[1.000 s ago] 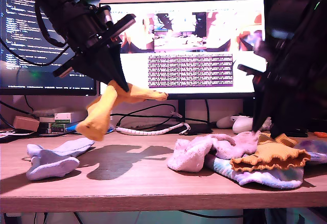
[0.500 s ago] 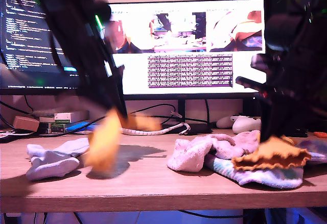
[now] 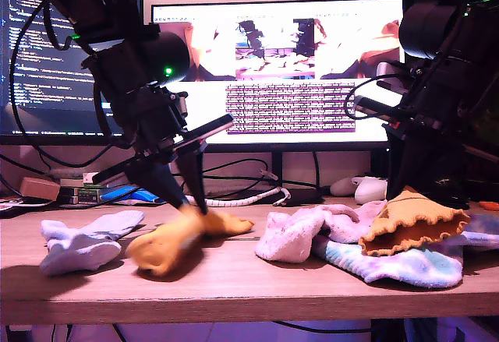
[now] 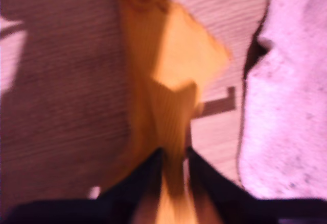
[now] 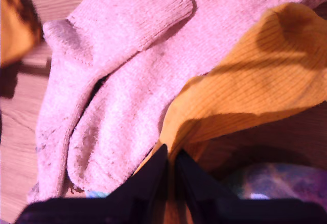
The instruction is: Pair up the socks based on colour and pattern, by placing them on top of one another
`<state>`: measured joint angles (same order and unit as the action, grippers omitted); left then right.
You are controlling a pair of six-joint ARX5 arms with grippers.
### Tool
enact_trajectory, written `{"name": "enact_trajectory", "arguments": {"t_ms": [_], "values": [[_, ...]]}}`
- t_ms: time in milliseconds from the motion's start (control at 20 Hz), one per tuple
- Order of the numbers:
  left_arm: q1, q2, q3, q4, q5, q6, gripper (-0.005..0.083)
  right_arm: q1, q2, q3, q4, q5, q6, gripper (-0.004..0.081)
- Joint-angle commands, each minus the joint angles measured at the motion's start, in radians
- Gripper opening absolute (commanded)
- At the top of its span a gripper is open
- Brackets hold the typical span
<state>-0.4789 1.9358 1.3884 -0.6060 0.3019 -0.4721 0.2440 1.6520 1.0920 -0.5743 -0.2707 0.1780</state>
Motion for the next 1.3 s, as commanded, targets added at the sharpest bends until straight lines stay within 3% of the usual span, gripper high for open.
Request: {"name": "enact_trajectory", "arguments": {"t_ms": [0, 150, 350, 600, 900, 1250], "values": [[-0.001, 0.009, 0.002, -0.008, 0.051, 0.009, 0.0461, 0.005, -0.015, 0.003, -0.005, 0.000, -0.019, -0.0012], [-0.001, -0.007, 0.002, -0.034, 0.090, 0.023, 0.0460, 0.005, -0.015, 0.003, -0.024, -0.001, -0.022, -0.0012], [0.022, -0.050, 0.002, -0.061, 0.048, 0.103, 0.0457, 0.008, -0.053, 0.004, -0.045, -0.018, -0.024, -0.0013], [0.071, -0.103, 0.002, -0.092, 0.009, 0.159, 0.0407, 0.042, -0.193, 0.032, -0.069, -0.019, 0.008, -0.0012], [0.101, -0.145, 0.002, -0.119, -0.005, 0.185, 0.0407, 0.185, -0.219, 0.119, -0.049, -0.018, 0.079, -0.0012], [0.129, -0.220, 0.002, -0.177, -0.028, 0.220, 0.0407, 0.338, -0.159, 0.130, 0.146, -0.015, 0.192, -0.0012]]}}
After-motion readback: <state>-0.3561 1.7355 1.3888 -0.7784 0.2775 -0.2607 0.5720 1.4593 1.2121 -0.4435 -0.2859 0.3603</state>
